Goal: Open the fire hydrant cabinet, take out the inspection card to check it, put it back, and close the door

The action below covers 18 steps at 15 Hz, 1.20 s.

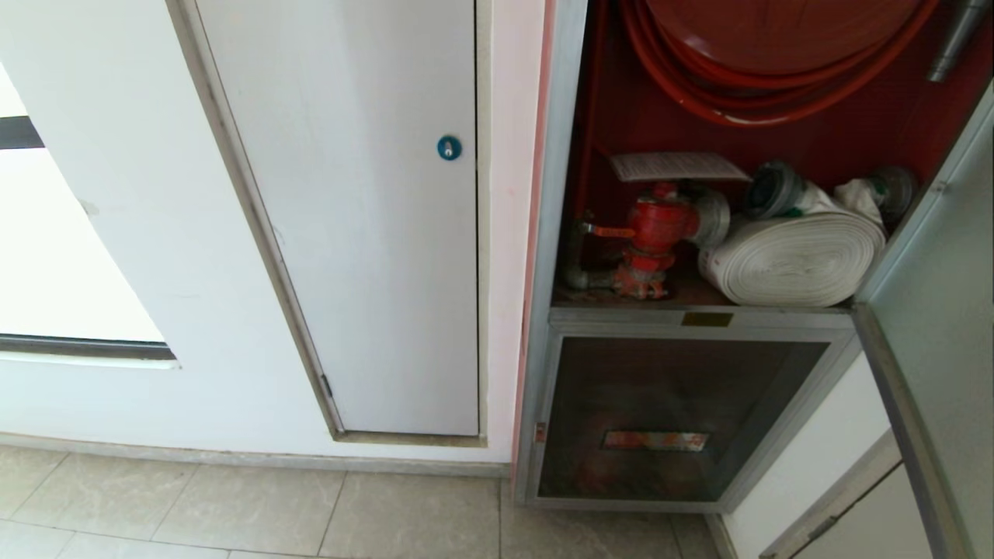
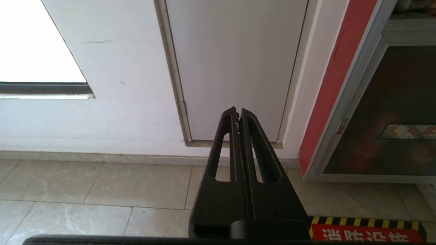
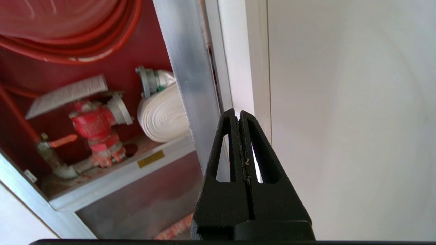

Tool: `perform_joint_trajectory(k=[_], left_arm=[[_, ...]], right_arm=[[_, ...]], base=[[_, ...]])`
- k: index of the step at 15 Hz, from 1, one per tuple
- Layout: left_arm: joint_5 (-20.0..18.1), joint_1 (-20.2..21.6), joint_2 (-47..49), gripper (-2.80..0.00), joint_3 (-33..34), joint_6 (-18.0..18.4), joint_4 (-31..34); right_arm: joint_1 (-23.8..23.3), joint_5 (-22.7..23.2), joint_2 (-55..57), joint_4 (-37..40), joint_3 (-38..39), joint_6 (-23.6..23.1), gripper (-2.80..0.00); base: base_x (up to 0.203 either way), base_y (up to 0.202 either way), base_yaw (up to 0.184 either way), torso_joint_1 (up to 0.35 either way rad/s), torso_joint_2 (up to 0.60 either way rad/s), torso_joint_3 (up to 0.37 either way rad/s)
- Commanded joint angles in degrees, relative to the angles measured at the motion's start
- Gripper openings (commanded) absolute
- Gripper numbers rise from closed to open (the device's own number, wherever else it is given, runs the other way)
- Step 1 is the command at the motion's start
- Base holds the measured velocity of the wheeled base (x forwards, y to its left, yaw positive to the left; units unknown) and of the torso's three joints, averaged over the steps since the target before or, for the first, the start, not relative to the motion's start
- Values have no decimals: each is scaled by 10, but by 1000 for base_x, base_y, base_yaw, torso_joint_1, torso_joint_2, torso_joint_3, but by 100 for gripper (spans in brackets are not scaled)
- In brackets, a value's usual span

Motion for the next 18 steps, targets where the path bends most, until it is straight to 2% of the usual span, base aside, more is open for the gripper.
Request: perform_joint_trajectory(k=[1, 5, 9, 12, 15, 18], left_arm=[[0, 0, 0, -280, 8, 0, 0], [-1, 0, 0, -280, 8, 0, 0], [0, 0, 0, -280, 8, 0, 0], [0, 0, 0, -280, 8, 0, 0], [0, 0, 0, -280, 8, 0, 0], [0, 0, 0, -280, 8, 0, 0]], right_arm=[[-2, -4, -15, 0, 0, 0, -280], [-6, -14, 7, -2, -3, 3, -280], [-42, -38, 71, -4, -27, 4, -280], [-46, -19, 98, -8, -28, 10, -280], [-41, 41, 109, -8, -25, 16, -280], [-38, 62, 130, -18, -25, 17, -280]], base=[[0, 0, 0, 0, 0, 0], [0, 0, 0, 0, 0, 0], [0, 0, 0, 0, 0, 0], [0, 0, 0, 0, 0, 0], [0, 0, 0, 0, 0, 0], [0, 0, 0, 0, 0, 0]])
